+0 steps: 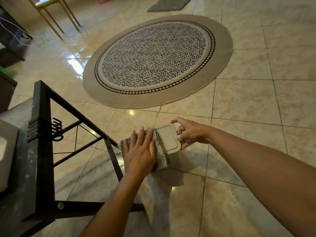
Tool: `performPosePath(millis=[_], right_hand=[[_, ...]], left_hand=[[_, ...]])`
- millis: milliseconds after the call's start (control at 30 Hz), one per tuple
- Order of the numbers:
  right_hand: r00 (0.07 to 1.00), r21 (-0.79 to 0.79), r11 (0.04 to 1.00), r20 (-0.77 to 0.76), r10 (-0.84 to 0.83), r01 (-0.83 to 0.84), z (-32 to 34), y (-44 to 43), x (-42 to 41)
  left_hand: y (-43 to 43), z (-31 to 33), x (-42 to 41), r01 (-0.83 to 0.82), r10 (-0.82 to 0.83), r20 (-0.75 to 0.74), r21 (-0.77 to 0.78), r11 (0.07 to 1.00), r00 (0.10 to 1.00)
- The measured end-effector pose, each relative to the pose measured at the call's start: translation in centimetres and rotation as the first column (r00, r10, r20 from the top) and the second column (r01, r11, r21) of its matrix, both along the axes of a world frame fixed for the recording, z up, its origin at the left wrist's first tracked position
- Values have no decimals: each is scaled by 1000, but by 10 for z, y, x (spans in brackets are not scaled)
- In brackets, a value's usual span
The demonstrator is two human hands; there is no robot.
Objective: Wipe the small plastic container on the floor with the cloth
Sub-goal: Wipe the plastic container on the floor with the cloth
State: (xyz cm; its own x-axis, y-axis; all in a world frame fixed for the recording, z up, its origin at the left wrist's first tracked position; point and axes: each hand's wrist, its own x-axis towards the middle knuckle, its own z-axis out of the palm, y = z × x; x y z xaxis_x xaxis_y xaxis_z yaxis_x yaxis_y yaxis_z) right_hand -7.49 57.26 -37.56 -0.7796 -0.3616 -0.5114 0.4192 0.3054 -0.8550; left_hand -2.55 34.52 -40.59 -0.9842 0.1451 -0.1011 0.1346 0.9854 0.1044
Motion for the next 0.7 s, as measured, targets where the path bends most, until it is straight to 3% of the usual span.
performPosePath(millis=[67,200,433,600,700], right_hand=[[1000,-4,1000,3,9,-9,1,0,0],[1000,-10,1000,-5,8,-8,3,-2,2],[999,11,999,-26,-33,33,1,-4,1],[1000,15,1000,-9,-10,11,-2,-3,1],[999,3,999,-9,-47,47,-2,-5,4]], left_hand=[[21,4,4,-4,2,29,54,999,1000],[52,1,-12,160,-162,9,87,983,987],[12,5,-25,-263,259,58,64,963,964],[64,5,4,-1,-3,54,75,997,999],[54,5,-25,-28,24,58,80,996,998]])
